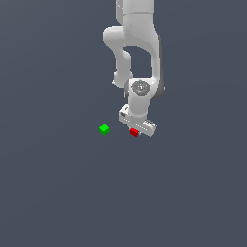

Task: Stack the red cube on top of the green cube.

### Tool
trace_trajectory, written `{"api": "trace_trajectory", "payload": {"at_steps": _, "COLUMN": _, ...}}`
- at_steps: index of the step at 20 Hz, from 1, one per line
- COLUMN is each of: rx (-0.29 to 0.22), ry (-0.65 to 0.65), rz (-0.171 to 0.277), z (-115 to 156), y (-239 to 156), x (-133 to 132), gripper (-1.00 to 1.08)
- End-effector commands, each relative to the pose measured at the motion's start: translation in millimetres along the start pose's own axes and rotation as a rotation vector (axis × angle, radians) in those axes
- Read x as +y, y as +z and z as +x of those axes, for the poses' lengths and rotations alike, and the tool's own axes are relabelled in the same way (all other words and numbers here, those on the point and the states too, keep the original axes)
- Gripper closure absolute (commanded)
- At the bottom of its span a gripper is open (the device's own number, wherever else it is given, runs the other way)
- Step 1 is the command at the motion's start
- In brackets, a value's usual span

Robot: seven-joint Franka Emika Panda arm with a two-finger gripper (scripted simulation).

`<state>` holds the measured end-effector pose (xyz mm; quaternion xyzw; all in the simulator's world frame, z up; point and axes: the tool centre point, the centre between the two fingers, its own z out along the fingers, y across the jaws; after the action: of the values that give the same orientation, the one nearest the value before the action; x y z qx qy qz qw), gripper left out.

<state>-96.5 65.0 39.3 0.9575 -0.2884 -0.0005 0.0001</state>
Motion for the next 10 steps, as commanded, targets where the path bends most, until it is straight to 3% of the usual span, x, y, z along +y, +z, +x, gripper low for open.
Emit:
{"api": "trace_trajectory", "payload": {"at_steps": 1, "rx": 0.001, "ry": 0.000, "rz": 0.001, "z": 0, "y": -13, "x": 0, "gripper": 1.08}}
{"api": "trace_trajectory", "payload": {"at_steps": 10, "rx": 0.001, "ry": 0.001, "rz": 0.000, "z": 0, "y": -66, "x": 1, "gripper": 1.08}}
